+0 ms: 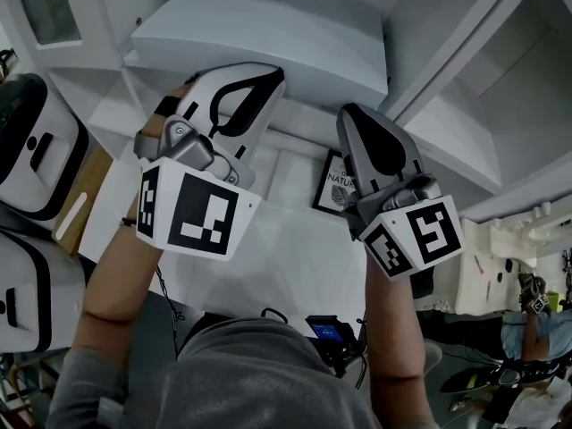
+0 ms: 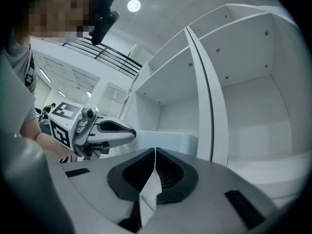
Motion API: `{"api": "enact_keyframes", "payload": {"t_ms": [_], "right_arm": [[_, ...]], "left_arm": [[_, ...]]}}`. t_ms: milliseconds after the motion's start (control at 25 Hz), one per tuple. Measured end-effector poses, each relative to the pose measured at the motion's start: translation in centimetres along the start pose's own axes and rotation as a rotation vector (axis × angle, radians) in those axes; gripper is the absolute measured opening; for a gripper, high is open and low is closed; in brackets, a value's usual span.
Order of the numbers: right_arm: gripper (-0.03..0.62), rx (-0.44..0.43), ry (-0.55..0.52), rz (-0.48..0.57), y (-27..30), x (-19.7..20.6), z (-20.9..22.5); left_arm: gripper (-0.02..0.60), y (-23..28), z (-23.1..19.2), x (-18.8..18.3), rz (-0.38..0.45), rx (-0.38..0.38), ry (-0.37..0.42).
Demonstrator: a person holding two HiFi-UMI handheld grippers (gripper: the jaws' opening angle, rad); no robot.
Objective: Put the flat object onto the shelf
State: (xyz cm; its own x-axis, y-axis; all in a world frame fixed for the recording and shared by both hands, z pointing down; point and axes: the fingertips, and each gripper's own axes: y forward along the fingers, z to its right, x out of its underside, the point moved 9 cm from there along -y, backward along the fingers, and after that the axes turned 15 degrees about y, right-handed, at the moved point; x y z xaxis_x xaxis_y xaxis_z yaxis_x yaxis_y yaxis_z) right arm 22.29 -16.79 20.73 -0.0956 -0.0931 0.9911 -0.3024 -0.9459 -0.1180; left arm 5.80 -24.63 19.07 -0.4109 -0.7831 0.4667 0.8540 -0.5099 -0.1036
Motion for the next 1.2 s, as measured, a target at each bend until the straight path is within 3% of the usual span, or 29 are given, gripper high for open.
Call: {"api": "enact_keyframes", "payload": {"t_ms": [360, 760, 960, 1200], "right_arm": [[0.031, -0.005, 0.004, 0.023, -1.3, -0.8, -0.1], [0.031, -0.019, 0.010, 0.043, -4.7, -1.3, -0.1], [0.031, -0.029, 0.037, 0.049, -6.6, -0.4, 0.1], [0.031, -0.036, 0.073, 0.041, -8.1, 1.9, -0.4]], "left_arm": [[0.006, -2.6, -0.9, -0.3, -0.019, 0.000, -0.064], [0.006, -5.4, 0.4, 0.4, -0.038, -0.007, -0.249], [0.006, -6.7, 1.5, 1.1, -0.056, -0.065, -0.379], [0.006, -8.0, 3.1, 1.7, -0.044, -0.141, -0.475]]}}
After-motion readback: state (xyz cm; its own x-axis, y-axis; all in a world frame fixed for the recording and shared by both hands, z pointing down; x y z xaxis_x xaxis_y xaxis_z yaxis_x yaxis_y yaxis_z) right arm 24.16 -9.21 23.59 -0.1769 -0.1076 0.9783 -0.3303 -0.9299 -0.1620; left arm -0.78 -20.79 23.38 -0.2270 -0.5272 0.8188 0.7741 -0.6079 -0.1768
